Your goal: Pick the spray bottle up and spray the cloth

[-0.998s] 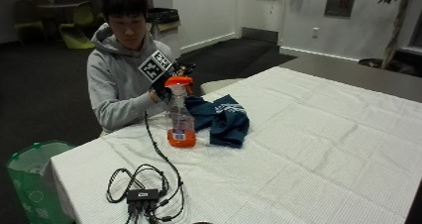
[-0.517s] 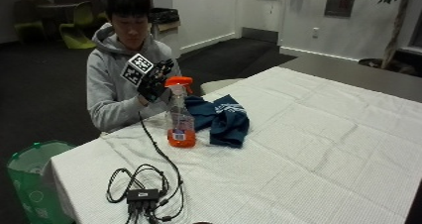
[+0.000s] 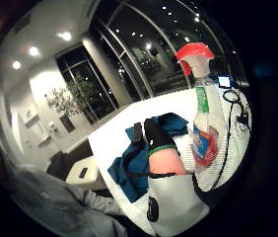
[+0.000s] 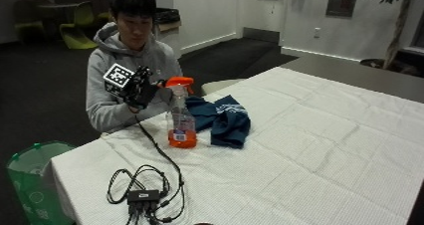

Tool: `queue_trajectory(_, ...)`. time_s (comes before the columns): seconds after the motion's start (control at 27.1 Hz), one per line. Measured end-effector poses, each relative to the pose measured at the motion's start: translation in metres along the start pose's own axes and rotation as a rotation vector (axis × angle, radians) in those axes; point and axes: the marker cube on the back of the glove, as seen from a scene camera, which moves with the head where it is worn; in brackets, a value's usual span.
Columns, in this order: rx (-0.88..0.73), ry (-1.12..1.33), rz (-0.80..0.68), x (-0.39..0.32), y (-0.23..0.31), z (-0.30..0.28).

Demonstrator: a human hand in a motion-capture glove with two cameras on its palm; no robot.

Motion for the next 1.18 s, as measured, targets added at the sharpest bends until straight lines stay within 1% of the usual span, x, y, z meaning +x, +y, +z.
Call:
queue_trajectory(0.22, 0.012, -0.076, 0.217, 0.038, -0.006, 0.009)
queue_trajectory(0.33, -0.023, -0.133, 0.358, 0.049, -0.006, 0.025)
queue_trajectory(0.44, -0.094, -0.194, 0.513, 0.055, -0.013, 0.041)
queue_trajectory(0.48, -0.118, -0.219, 0.542, 0.057, -0.017, 0.047)
queue_trajectory(0.63, -0.170, -0.345, 0.510, 0.066, -0.029, 0.071)
queue_trajectory(0.81, -0.170, -0.415, 0.574, 0.066, -0.041, 0.093)
queue_trajectory(0.89, -0.123, -0.395, 0.588, 0.069, -0.050, 0.101)
queue_trajectory(1.0, -0.007, -0.357, 0.612, 0.075, -0.064, 0.113)
queue_trajectory(1.03, -0.018, -0.365, 0.624, 0.075, -0.065, 0.114)
queue_trajectory(1.15, -0.157, -0.435, 0.671, 0.071, -0.056, 0.109)
queue_trajectory(1.18, -0.173, -0.453, 0.670, 0.071, -0.054, 0.108)
